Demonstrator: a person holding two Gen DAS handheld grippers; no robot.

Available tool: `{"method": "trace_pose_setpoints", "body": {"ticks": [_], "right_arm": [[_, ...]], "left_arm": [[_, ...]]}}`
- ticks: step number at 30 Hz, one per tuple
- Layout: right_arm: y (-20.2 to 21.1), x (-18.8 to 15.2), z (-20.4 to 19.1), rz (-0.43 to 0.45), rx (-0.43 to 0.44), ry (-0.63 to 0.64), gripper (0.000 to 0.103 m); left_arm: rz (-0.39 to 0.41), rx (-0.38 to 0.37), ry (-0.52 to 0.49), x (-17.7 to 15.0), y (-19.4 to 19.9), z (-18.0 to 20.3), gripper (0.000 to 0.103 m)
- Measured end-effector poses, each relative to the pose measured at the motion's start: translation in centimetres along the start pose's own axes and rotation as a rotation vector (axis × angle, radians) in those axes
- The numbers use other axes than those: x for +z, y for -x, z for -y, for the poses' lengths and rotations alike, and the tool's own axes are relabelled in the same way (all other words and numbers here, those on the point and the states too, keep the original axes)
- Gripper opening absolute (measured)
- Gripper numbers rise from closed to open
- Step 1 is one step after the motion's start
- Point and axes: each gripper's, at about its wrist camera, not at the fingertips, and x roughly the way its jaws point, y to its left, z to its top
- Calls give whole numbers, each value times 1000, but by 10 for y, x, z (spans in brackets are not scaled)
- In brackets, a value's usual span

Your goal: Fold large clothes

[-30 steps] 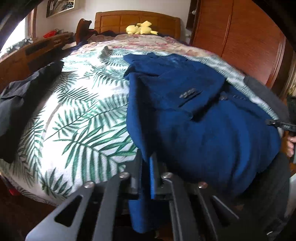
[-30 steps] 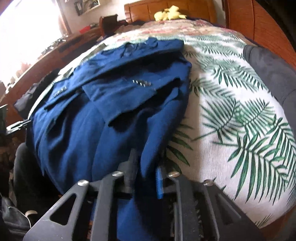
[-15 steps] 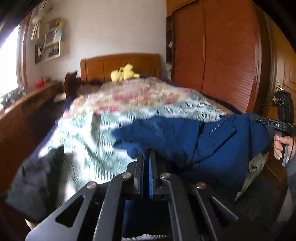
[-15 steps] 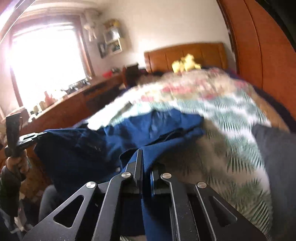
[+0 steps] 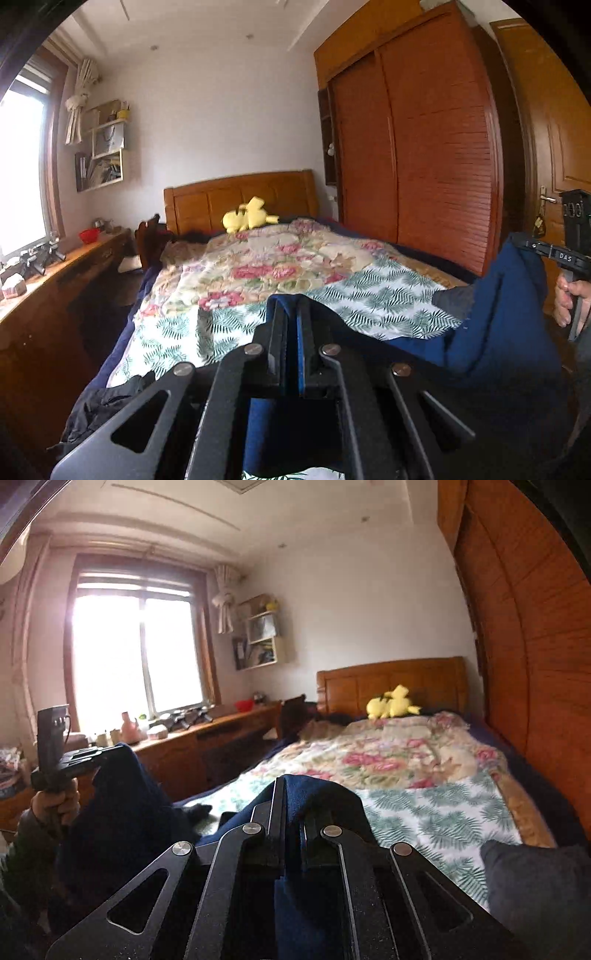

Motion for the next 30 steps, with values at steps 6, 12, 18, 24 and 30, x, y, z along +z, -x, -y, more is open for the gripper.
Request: {"method": "trace_pose_setpoints", "body": {"ticks": [6, 12, 18, 24, 30], "right_arm": [[-55, -25, 41, -143, -153, 16, 3], [-141, -67, 95, -298, -276, 20, 3], [-176, -121, 108, -413, -313, 68, 3], [-180, -154, 106, -489, -367, 134, 25], [-169, -159, 110, -512, -483, 148, 66]], "left_arm": [[-125, 50, 20, -29, -87, -14, 0], [-256, 80, 59, -61, -163, -26, 1], [-344, 108, 14, -95, -186, -13, 2], [-328, 107, -20, -109, -170, -12, 5], [-272, 166, -6, -115, -140, -24, 21]]}}
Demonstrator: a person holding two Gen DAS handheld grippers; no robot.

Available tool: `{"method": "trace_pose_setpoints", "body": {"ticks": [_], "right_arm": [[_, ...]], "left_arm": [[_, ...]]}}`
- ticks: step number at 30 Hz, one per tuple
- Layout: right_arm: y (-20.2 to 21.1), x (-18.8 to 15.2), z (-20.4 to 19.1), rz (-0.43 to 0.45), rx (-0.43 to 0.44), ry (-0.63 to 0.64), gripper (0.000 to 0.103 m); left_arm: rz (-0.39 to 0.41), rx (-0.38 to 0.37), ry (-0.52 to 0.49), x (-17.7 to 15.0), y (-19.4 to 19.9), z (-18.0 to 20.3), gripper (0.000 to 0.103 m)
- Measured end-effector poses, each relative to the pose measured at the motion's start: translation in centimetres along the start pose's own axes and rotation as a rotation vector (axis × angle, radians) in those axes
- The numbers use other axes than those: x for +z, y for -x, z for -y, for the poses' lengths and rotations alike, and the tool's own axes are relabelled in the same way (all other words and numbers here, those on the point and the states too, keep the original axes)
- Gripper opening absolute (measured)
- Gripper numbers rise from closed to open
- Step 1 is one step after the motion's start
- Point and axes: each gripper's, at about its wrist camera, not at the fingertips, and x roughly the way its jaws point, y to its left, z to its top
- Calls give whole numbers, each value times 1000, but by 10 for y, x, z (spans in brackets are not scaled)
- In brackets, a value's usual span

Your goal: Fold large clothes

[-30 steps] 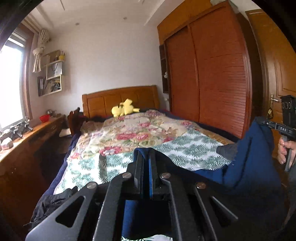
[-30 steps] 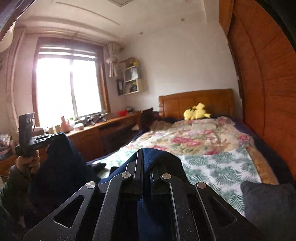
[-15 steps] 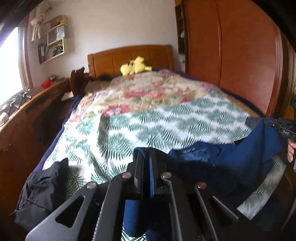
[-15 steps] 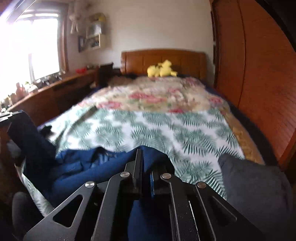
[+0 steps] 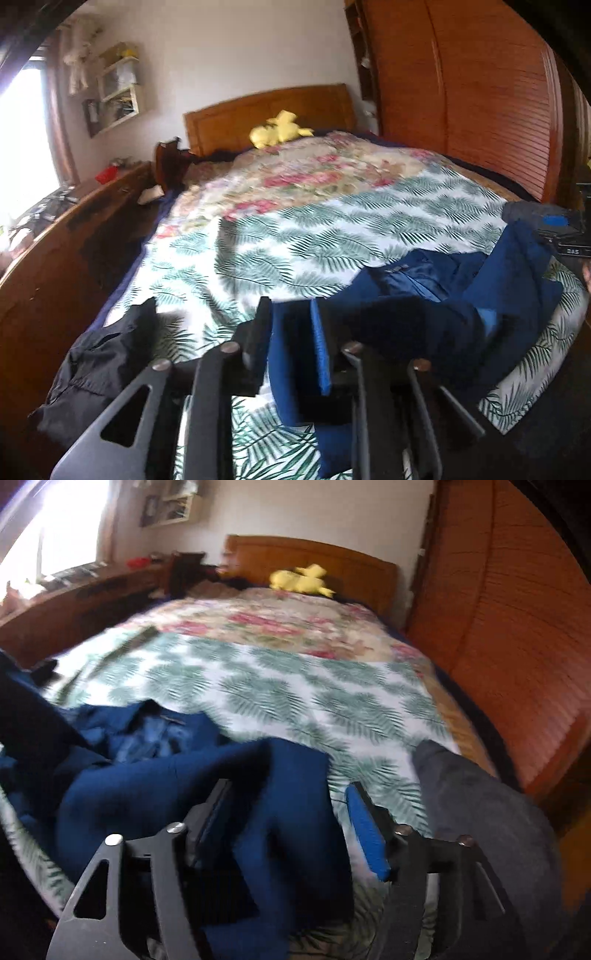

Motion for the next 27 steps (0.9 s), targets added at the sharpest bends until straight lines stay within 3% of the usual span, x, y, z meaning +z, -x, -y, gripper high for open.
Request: {"method": "trace_pose_setpoints", "body": {"ticks": [5, 9, 15, 23, 27], "right_arm": [[14, -2, -3, 20, 96, -35, 66], [25, -3, -34, 43, 177, 26, 66], [6, -9, -90, -4, 343, 65, 66], [-33, -29, -137, -109, 400, 150, 66], [-48, -40, -151, -179, 346, 221, 66]], "left_arm": [[36, -51, 71, -12, 15, -10, 26], [51, -102, 103, -22, 9, -1, 27], [49, -179, 134, -44, -17, 27, 27], [50, -217, 97, -55, -23, 53, 28], [56, -216, 79, -58, -21, 58, 28]]}}
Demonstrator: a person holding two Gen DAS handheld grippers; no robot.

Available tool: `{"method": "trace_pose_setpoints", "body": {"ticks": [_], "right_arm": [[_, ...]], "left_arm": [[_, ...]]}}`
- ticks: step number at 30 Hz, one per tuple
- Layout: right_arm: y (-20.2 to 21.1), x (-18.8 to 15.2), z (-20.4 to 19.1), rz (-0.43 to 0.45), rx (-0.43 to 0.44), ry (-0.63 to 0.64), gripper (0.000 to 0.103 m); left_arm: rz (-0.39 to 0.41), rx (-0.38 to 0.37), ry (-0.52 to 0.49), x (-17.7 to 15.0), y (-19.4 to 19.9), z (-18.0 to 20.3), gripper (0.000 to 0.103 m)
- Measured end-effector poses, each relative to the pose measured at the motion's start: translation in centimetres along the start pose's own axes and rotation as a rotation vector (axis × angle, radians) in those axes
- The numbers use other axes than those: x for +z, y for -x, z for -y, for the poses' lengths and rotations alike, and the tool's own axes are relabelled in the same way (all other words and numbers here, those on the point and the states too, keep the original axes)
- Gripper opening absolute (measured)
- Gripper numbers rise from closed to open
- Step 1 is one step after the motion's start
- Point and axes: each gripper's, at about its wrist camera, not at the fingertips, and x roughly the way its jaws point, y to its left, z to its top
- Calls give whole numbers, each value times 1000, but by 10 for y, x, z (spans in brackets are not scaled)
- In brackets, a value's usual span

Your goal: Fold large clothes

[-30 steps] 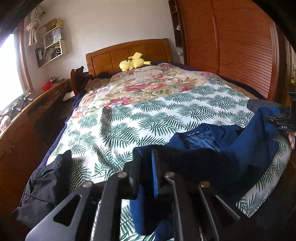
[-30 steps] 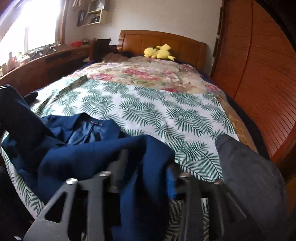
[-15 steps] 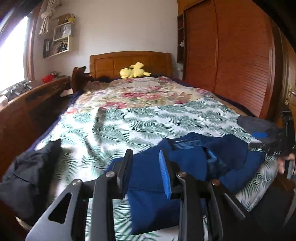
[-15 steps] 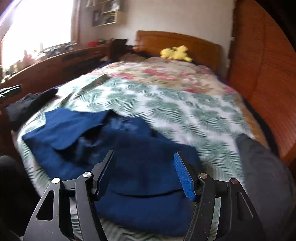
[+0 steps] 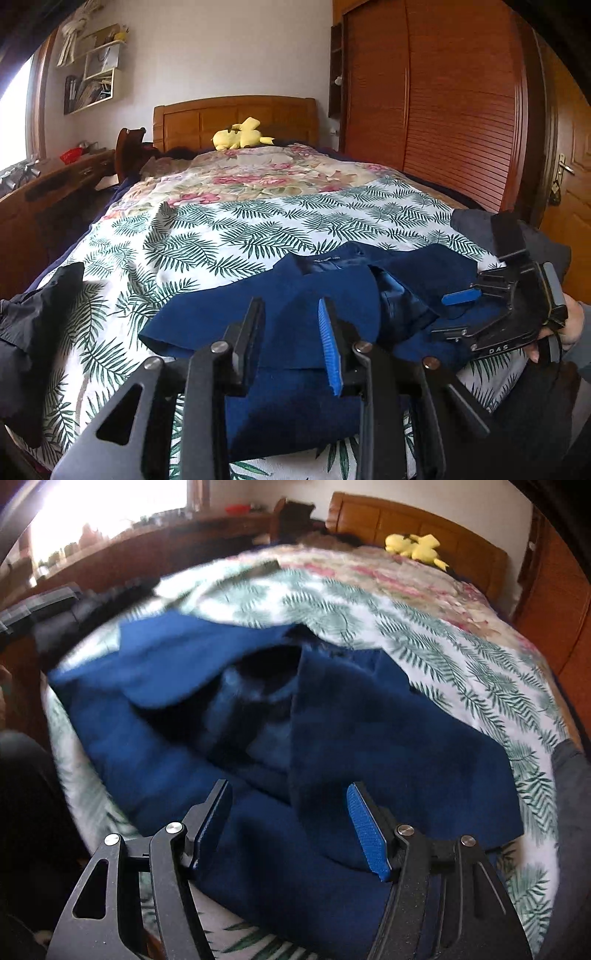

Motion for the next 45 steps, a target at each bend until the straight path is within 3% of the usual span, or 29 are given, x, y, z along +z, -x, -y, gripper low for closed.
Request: {"method": "trace_pose_setpoints", "body": {"ticks": [5, 7, 9, 10, 12, 16, 26, 34, 37, 39, 45], "right_arm": [[-13, -2, 4, -35, -3, 9, 63], [-16, 2, 9, -38, -18, 4, 50], [-21, 8, 13, -45, -32, 17, 16], [-23, 11, 14, -51, -38, 31, 8], [-18, 21, 12, -13, -152, 88, 3], [-1, 53, 20, 69, -188, 80, 3], [-18, 138, 45, 125, -247, 50, 3], [-29, 153, 56, 128, -216, -10, 3], [-27, 148, 53, 132, -209, -15, 21], [-22, 140, 49, 147, -180, -18, 53], [-4, 103, 27, 150, -106, 20, 60]], "left_arm": [[-9, 0, 8, -2, -1, -4, 28], [-8, -1, 15, -2, 0, -7, 28], [-8, -1, 19, -3, 0, -8, 28], [-7, -2, 21, -4, 1, -9, 28], [-6, -3, 23, -4, 2, -10, 28], [-9, -10, 33, -4, 2, -13, 28], [-13, -16, 41, -4, -1, -14, 28], [-23, -18, 38, -5, -1, -16, 29], [-20, -20, 42, -4, 0, -16, 29], [-17, -21, 43, -4, 1, -17, 29], [-14, -20, 46, -4, 1, -17, 29]]}}
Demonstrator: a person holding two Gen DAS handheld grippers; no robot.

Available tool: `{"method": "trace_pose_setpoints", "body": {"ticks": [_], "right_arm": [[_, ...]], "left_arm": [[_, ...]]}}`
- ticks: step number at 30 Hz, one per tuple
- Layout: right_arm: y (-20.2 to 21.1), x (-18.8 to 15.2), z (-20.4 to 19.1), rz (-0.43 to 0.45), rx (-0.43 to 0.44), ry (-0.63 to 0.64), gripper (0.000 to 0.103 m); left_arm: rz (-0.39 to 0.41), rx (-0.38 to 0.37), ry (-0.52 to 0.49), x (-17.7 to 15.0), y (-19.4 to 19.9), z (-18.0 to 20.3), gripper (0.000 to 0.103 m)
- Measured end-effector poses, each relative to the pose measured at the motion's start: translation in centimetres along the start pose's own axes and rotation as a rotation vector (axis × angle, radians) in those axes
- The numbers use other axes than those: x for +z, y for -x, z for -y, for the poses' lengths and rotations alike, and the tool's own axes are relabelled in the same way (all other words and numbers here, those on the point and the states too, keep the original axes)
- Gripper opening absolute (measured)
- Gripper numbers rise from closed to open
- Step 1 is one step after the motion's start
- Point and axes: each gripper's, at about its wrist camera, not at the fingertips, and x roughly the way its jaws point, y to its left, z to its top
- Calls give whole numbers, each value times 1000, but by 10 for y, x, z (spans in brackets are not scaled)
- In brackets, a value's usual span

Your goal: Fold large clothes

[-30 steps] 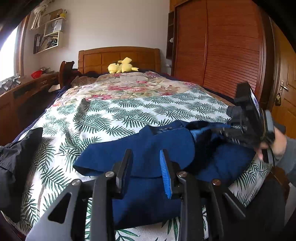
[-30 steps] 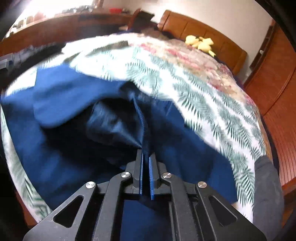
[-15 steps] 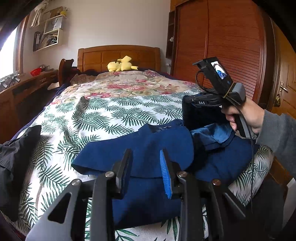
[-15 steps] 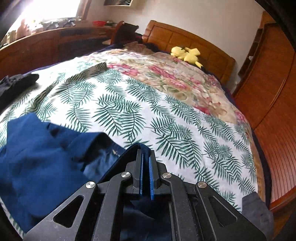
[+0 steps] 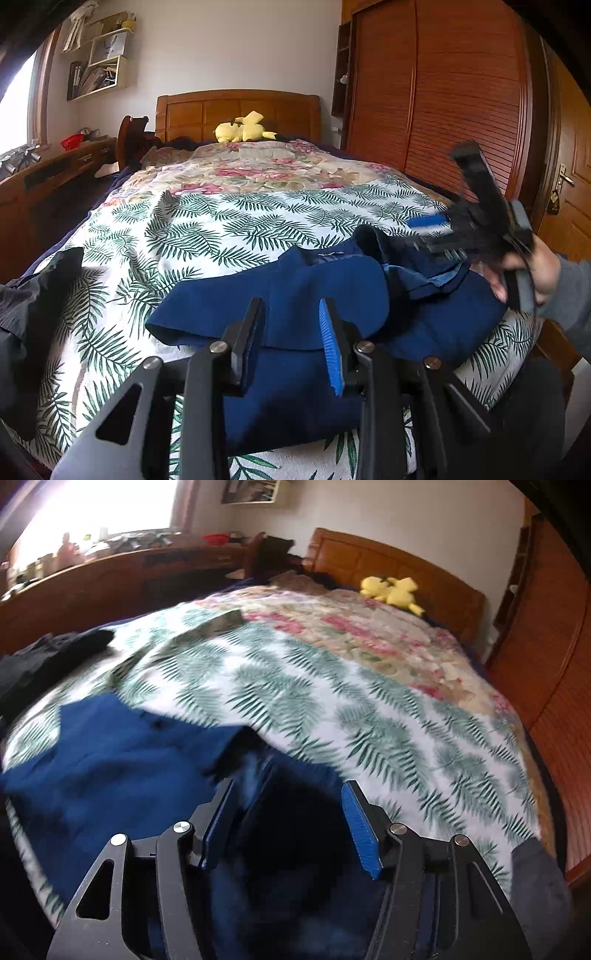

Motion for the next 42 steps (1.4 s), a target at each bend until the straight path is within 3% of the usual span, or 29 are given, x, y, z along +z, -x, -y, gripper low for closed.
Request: {"method": "trace_pose_setpoints", "body": {"ticks": [5, 9, 17, 19, 20, 21, 23, 32, 35, 36, 42], "right_arm": [[12, -34, -20, -48, 73, 44, 60], [18, -59, -36, -80, 73, 101, 61], [-13, -79, -22, -198, -56, 142, 61], [-22, -79, -10, -214, -82, 147, 40], [-25, -77, -5, -213, -93, 147, 18], [-28, -71, 4, -199, -115, 137, 12], [-30, -55, 20, -165, -131, 107, 10], [-66, 24, 73, -75, -298, 9, 13], [-64, 39, 77, -43, -332, -32, 49], [-62, 41, 77, -28, -339, -37, 54], [-54, 28, 59, -33, -240, -13, 55]], "left_arm": [[-1, 2, -2, 0, -1, 1, 29], [-4, 5, -8, 1, -3, 3, 29], [-13, 9, -16, 0, -7, 5, 29], [-16, 9, -15, 0, -8, 5, 29], [-17, 9, -15, 0, -9, 5, 29], [-18, 9, -15, 0, -9, 5, 29], [-22, 10, -16, 1, -11, 6, 29], [-37, 24, -16, 0, -15, 5, 29], [-42, 26, -15, -1, -16, 3, 29], [-43, 26, -14, -2, -16, 2, 29], [-35, 29, 3, -2, -12, -5, 29]]}}
